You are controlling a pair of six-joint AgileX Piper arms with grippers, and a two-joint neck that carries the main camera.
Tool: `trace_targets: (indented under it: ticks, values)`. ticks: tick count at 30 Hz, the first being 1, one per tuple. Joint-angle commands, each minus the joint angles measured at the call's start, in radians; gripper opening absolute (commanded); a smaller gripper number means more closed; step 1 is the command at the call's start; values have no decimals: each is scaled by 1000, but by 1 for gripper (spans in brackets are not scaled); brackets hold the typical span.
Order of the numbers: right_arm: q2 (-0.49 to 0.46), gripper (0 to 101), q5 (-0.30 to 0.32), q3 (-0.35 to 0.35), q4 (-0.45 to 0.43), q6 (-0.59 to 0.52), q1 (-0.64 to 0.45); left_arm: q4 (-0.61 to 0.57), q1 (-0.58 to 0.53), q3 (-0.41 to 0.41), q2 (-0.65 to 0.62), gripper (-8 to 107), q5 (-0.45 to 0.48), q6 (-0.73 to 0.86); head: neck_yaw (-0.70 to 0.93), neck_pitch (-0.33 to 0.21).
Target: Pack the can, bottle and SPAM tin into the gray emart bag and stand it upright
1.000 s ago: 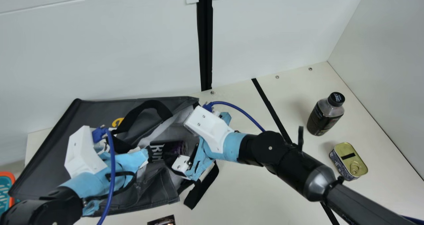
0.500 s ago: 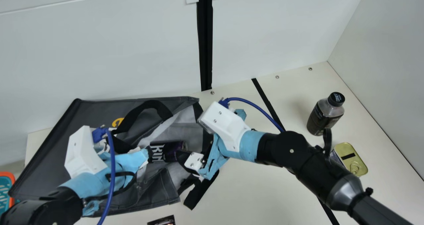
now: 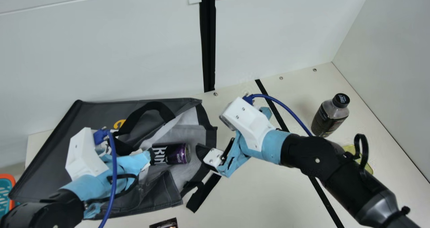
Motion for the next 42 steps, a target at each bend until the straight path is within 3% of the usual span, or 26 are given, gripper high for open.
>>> trace_targets:
  ticks: [1,20,42]
  values:
    - [-12,95,-1,-3,-55,54,-6,0,0,0,0,-8,0,0,-2,-23]
    - [-127,95,76,-73,-404,409,-71,0,0,0,0,-8,0,0,-2,-23]
    - [-247,95,203,-150,-686,719,-160,0,0,0,0,-8,0,0,-2,-23]
